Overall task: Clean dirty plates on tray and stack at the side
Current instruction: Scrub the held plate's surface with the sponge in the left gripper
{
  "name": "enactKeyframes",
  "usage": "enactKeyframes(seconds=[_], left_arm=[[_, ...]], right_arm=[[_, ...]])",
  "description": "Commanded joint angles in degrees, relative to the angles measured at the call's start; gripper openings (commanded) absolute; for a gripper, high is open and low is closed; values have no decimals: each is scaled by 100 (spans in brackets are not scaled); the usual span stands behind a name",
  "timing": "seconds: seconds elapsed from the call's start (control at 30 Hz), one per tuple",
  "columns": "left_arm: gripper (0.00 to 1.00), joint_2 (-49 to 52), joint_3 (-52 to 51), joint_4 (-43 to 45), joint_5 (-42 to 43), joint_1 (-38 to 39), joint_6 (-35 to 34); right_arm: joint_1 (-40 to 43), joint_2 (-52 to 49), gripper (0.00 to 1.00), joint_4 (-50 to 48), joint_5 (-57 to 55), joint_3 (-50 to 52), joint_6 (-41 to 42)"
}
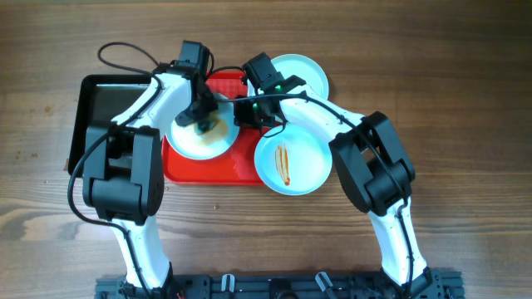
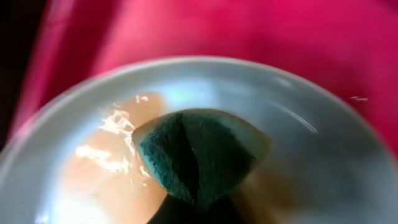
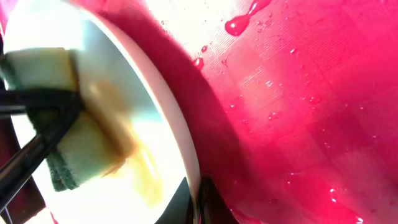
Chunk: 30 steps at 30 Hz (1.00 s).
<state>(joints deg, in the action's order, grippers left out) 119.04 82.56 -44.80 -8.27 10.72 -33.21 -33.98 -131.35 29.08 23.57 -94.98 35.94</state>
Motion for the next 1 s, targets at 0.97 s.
enactKeyframes(seconds=[0.97], left_arm=[[4, -186, -195, -1679, -350, -107, -2686]], right_arm=[[11, -216, 5, 13, 160, 22, 7]])
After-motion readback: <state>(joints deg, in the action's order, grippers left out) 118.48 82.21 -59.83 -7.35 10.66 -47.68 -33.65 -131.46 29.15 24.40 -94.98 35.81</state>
